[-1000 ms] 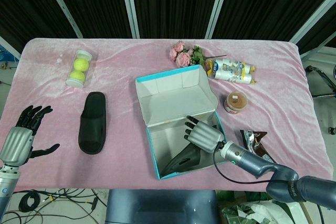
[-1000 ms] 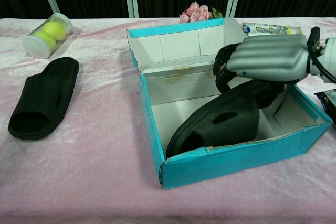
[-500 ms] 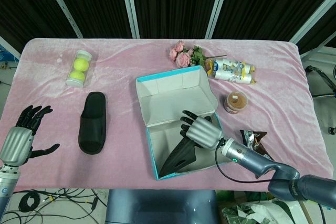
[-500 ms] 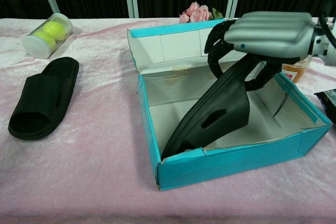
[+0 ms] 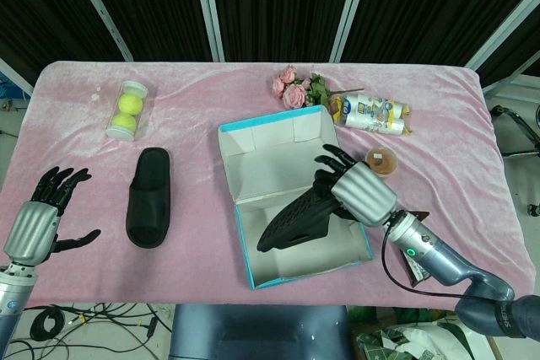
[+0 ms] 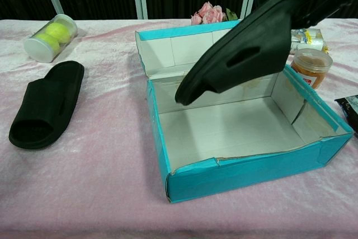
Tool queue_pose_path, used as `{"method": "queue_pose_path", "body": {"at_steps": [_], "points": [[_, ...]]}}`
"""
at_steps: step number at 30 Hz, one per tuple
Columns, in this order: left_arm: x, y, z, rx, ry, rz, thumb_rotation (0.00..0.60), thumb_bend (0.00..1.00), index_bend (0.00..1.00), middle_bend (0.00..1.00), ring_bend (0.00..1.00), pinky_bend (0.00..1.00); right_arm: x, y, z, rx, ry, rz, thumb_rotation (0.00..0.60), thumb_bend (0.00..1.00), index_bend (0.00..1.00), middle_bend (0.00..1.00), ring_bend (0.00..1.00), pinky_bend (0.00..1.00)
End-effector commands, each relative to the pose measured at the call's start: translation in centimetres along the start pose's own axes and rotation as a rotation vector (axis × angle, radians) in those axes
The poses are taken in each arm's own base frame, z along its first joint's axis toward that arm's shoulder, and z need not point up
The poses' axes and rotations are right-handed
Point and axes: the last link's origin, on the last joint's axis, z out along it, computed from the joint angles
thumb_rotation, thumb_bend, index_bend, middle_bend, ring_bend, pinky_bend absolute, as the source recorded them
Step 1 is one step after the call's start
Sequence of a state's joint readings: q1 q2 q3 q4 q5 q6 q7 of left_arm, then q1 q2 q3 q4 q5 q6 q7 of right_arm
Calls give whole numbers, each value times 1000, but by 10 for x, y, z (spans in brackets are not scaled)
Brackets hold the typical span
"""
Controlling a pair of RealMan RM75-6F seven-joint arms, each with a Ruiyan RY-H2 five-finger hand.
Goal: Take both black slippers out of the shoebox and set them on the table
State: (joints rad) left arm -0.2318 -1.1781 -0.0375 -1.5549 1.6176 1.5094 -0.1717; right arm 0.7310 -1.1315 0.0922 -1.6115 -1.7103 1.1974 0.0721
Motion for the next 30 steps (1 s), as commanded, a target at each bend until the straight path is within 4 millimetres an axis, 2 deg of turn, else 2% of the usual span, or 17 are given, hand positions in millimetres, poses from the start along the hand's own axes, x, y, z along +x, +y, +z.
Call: {"method": "queue_pose_path", "body": {"at_steps": [1, 6, 11, 19, 26, 30], "points": [[1, 1, 0, -2, 1, 1, 600, 0, 0, 195, 73, 19, 16, 20, -12, -77, 63, 16, 600, 350, 702, 448, 213, 128], [0, 3, -1, -6, 0, 5, 600, 0, 0, 196, 73, 19, 28, 53, -31, -204, 115, 27, 600, 350, 702, 448, 213, 128], [1, 4, -4, -5, 2, 8, 600, 0, 0, 196, 73, 19, 26, 94, -55, -358, 128, 24, 600, 351, 702, 446, 212, 128], [2, 6, -8, -3, 5, 16, 600, 0, 0, 197, 73, 19, -2, 147, -93, -556, 75, 25, 600, 352, 702, 445, 211, 128], [1, 9, -11, 2, 1, 17, 600, 0, 0, 197, 73, 19, -26, 176, -119, -679, 16, 35, 600, 352, 702, 445, 211, 128], [1, 11, -12, 1, 1, 18, 600, 0, 0, 197, 73, 19, -42, 188, -121, -715, -36, 15, 600, 351, 702, 444, 211, 128]]}}
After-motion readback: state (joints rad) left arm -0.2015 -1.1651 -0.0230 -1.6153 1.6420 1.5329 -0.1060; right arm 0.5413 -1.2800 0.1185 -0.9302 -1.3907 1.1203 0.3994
